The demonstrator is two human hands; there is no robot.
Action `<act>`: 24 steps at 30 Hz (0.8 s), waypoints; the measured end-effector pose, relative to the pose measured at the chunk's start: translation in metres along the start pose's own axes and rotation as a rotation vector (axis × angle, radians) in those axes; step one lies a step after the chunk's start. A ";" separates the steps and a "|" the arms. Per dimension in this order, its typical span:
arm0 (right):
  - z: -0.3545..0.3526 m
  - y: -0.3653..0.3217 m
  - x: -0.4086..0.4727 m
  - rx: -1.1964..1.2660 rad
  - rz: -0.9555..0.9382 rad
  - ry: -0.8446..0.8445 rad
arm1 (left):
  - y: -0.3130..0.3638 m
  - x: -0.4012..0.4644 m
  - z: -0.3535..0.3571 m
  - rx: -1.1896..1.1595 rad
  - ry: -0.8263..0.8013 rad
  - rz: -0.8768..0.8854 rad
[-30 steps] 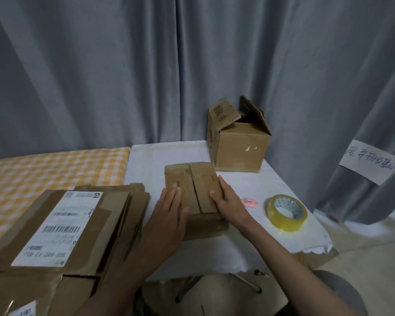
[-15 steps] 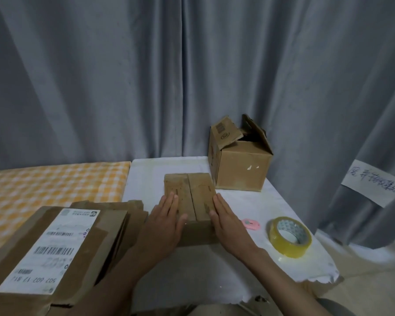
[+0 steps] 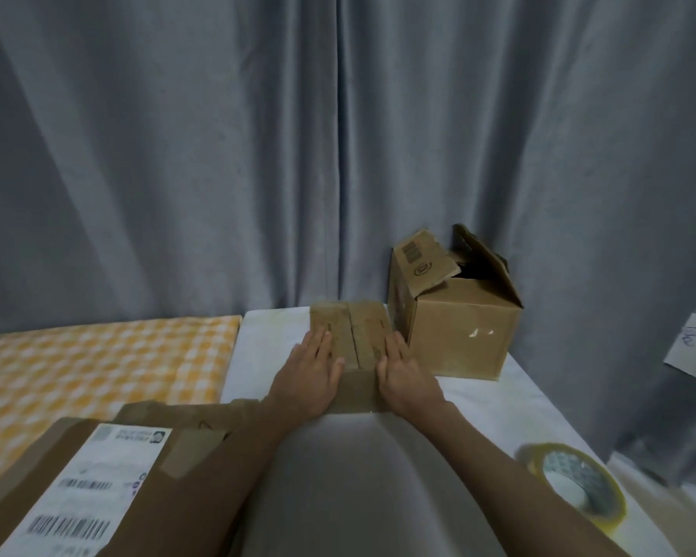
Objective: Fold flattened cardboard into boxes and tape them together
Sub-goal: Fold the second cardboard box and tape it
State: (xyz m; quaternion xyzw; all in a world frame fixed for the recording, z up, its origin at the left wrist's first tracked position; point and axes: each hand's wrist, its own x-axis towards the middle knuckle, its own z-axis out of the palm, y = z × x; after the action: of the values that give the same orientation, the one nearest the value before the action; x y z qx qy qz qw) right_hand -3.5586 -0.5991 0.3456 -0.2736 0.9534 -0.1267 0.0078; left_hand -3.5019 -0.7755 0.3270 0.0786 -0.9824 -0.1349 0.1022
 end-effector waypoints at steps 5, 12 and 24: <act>0.009 0.009 0.032 -0.040 -0.041 0.070 | -0.002 0.032 0.004 -0.041 0.004 -0.007; 0.006 0.009 0.052 0.206 0.085 0.026 | -0.005 0.052 0.009 -0.096 -0.048 -0.047; -0.050 -0.044 -0.013 0.288 0.043 0.272 | -0.035 -0.030 -0.115 -0.120 -0.103 -0.027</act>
State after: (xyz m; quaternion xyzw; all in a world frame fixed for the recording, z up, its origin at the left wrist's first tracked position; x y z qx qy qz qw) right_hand -3.5286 -0.6163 0.4042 -0.2296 0.9233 -0.2974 -0.0792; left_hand -3.4425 -0.8323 0.4206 0.0787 -0.9754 -0.1986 0.0542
